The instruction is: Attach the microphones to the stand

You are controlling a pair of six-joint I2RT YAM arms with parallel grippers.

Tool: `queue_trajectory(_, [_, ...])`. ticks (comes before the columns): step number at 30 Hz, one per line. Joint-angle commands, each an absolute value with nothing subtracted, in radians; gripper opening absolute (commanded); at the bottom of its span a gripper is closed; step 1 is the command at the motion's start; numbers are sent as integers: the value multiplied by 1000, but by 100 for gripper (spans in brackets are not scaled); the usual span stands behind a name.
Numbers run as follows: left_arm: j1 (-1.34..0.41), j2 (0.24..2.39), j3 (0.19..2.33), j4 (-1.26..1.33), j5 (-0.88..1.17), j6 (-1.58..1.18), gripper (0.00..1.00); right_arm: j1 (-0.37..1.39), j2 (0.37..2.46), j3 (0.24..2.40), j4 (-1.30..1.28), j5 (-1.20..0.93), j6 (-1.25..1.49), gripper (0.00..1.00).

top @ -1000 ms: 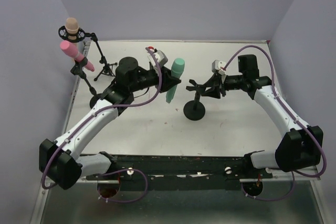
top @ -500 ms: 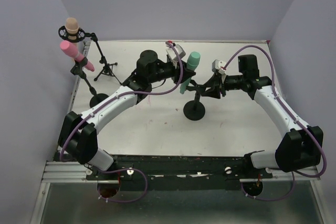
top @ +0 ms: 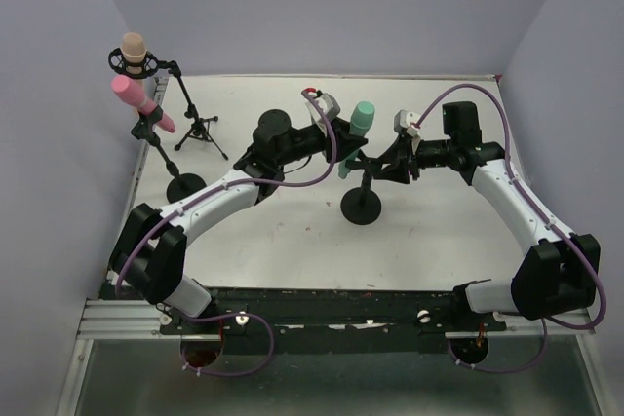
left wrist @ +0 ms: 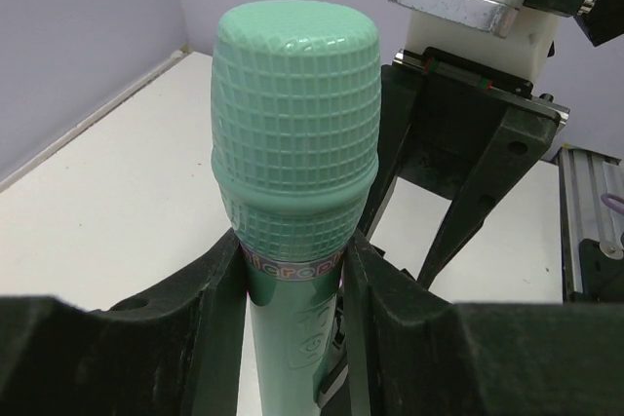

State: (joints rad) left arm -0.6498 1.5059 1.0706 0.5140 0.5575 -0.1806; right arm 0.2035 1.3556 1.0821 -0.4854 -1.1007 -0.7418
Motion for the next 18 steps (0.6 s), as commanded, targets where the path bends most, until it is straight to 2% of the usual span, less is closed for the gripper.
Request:
queue_trajectory(1, [-669, 1532, 1013, 656, 545, -244, 1, 207, 1353, 1065, -468, -1173, -721, 16])
queue_trajectory(18, [-696, 1572, 857, 968, 497, -390, 0, 210, 1388, 1063, -469, -1190, -701, 14])
